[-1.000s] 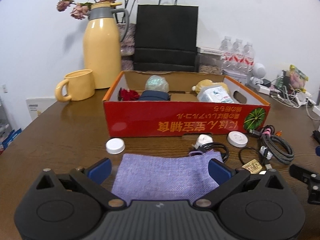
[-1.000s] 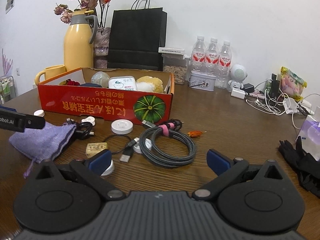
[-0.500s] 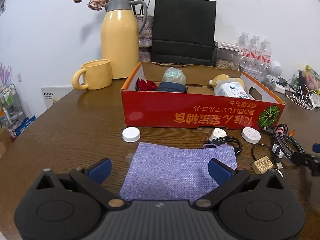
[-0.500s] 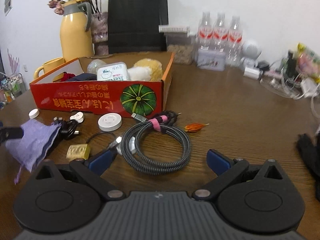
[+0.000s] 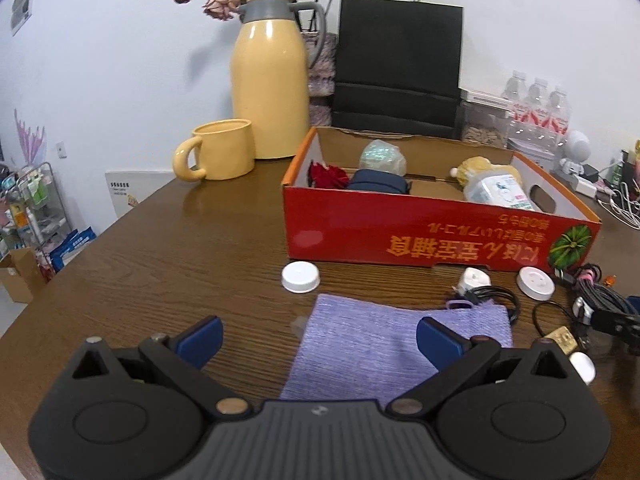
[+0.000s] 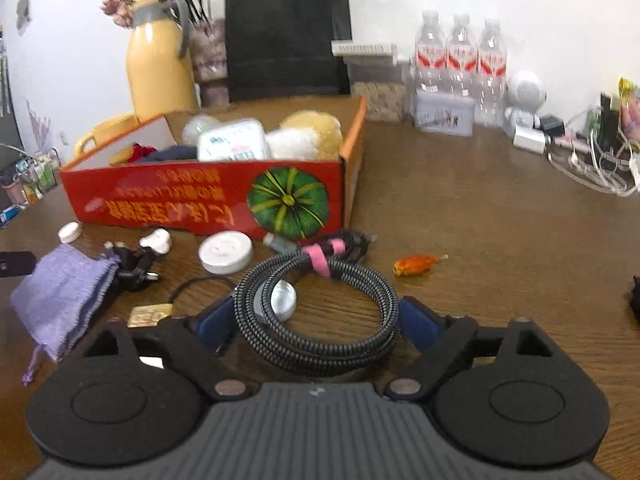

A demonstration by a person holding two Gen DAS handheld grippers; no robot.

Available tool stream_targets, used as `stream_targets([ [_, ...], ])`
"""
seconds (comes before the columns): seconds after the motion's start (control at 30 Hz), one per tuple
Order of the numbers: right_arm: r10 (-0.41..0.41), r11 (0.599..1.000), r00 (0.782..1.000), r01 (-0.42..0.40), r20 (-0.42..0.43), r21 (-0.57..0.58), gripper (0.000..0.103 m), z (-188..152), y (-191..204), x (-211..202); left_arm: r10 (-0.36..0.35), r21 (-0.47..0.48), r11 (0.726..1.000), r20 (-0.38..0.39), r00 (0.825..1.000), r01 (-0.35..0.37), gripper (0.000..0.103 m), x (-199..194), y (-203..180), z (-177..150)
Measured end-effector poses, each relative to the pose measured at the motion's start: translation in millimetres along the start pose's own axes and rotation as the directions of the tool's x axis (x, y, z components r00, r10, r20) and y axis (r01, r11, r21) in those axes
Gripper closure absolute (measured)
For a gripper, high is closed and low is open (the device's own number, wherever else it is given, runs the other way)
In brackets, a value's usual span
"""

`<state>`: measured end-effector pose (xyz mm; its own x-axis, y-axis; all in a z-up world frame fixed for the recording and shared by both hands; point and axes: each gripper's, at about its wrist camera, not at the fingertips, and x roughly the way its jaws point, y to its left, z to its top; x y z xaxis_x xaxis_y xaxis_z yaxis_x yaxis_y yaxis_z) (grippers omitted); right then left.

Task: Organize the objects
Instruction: 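Grasp the small white cap with the left tool while the right tool grasps the braided cable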

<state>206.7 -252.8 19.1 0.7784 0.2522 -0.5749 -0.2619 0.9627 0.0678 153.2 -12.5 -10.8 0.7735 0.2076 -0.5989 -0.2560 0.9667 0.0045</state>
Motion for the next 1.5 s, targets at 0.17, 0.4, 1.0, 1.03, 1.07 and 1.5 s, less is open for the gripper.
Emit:
stream_targets([
  [0.17, -0.024, 0.999, 0.997, 0.027, 0.074, -0.035, 0.016, -1, 10, -14, 0.022, -0.021, 1.0, 0.003, 1.0, -0.022, 0.0, 6, 11, 3],
  [0.4, -0.036, 0.999, 0.996, 0.039, 0.081, -0.038, 0.016, -2, 14, -16, 0.054, -0.037, 0.998, -0.02, 0.998, -0.055, 0.0, 28, 21, 14],
  [1.0, -0.004, 0.997, 0.999, 0.008, -0.046, 0.081, 0.001, -2, -1, 7, 0.001, -0.034, 0.999, -0.007, 1.0, -0.001, 0.077, 67, 22, 25],
  [1.03, -0.005, 0.996, 0.999, 0.009, -0.042, 0.093, 0.0, -1, -1, 8, 0.0, -0.036, 0.999, -0.008, 1.0, 0.0, 0.077, 67, 22, 25],
  [1.07, -0.007, 0.995, 0.999, 0.011, -0.041, 0.1, 0.0, -1, -2, 9, 0.001, -0.037, 0.999, -0.005, 1.0, -0.001, 0.077, 67, 22, 24],
  [1.5, -0.057, 0.992, 0.997, 0.05, 0.054, 0.119, 0.015, -4, 2, -10, -0.009, -0.068, 0.998, 0.071, 0.997, 0.013, 0.077, 44, 29, 16],
])
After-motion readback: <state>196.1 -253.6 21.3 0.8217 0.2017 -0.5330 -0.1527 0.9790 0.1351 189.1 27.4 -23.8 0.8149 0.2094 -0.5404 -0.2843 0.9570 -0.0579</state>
